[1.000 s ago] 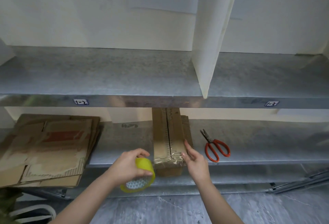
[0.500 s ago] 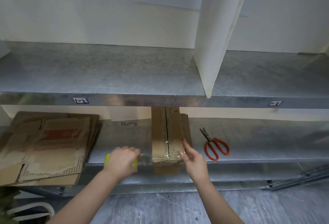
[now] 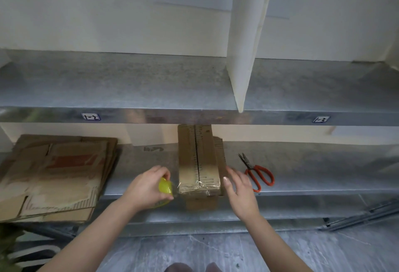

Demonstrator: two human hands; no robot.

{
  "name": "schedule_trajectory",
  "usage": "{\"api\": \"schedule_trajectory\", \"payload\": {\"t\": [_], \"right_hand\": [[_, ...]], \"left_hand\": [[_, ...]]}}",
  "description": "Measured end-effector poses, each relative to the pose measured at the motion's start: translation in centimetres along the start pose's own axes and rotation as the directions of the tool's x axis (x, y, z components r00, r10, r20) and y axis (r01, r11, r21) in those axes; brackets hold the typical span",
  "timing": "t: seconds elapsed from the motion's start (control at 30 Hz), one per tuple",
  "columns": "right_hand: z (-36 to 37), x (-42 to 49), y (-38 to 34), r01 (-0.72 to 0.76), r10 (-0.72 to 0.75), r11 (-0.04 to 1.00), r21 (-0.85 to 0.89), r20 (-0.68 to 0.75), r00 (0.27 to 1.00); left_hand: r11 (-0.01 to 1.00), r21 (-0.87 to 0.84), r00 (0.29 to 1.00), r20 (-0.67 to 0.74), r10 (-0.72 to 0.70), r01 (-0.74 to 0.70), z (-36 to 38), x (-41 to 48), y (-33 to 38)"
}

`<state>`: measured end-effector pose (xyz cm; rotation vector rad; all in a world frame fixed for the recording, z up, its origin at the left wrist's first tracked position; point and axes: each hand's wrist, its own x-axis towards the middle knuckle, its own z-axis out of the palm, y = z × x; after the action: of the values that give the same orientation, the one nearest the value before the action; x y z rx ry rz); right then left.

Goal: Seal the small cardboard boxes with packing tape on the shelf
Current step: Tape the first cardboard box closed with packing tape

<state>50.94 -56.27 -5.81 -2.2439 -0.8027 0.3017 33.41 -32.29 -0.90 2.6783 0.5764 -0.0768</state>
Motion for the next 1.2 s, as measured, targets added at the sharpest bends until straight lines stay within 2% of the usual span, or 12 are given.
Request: {"api": "schedule_trajectory", "payload": {"t": [0.07,0.17,0.3,0.4,0.5,0.67,0.73,0.83,0.93,1.0,1.1,1.2], "right_hand": [[-1.4,0.6,2.0,-0.037,0.035,0.999,-0.025,-0.074,0.997],[-3.7,1.9,5.9,-0.098,0.075,0.972,-0.213,-0.112,0.991],[-5.2,3.5,9.2,-0.190,0.241,0.877,-0.441,0.062,0.969],[-4.5,4.3,10.0,-0.157,0.289,0.774,-0.614,0.122,0.949],[-3.7,5.0,9.5,-0.176,0.294,0.674,-0.718,0.042,0.955],[-2.9,5.4,8.8,-0.236,0.322,0.614,-0.753,-0.035,0.946],[-2.7,5.6,8.8,-0.250,0.321,0.632,-0.733,-0.047,0.946],[-3.1,5.1,8.1,-0.344,0.375,0.751,-0.563,-0.065,0.925],[-3.7,3.1,6.2,-0.410,0.404,0.791,-0.454,-0.116,0.907],[-3.9,0.6,4.4,-0.418,0.377,0.825,-0.381,-0.179,0.909],[-3.7,-3.9,1.3,-0.401,0.351,0.902,-0.161,-0.268,0.897],[-2.9,-8.2,-2.4,-0.372,0.363,0.928,0.030,-0.305,0.880]], "left_hand": [[1.000,0.009,1.000,-0.005,0.003,-0.003,-0.2,0.3,0.2],[0.999,0.041,1.000,0.010,0.014,-0.015,-0.2,0.3,0.5],[0.999,0.036,0.999,0.035,-0.036,0.035,0.0,-0.1,0.7],[0.997,0.010,0.996,0.041,-0.076,0.076,0.4,-0.9,0.4],[0.995,0.003,0.993,0.056,-0.104,0.104,0.6,-1.7,-0.1],[0.991,-0.020,0.989,0.062,-0.131,0.132,1.3,-2.6,0.0],[0.990,-0.046,0.989,0.057,-0.134,0.136,1.5,-2.7,0.0],[0.990,-0.050,0.989,0.079,-0.126,0.131,1.5,-2.5,-0.4],[0.994,-0.063,0.992,0.100,-0.079,0.086,1.2,-2.0,-0.8],[0.995,-0.085,0.993,0.110,-0.042,0.052,1.1,-1.5,-1.1],[0.993,-0.116,0.994,0.112,0.017,-0.004,1.0,-0.8,-1.8],[0.990,-0.139,0.992,0.118,0.047,-0.030,1.1,-0.5,-2.5]]}}
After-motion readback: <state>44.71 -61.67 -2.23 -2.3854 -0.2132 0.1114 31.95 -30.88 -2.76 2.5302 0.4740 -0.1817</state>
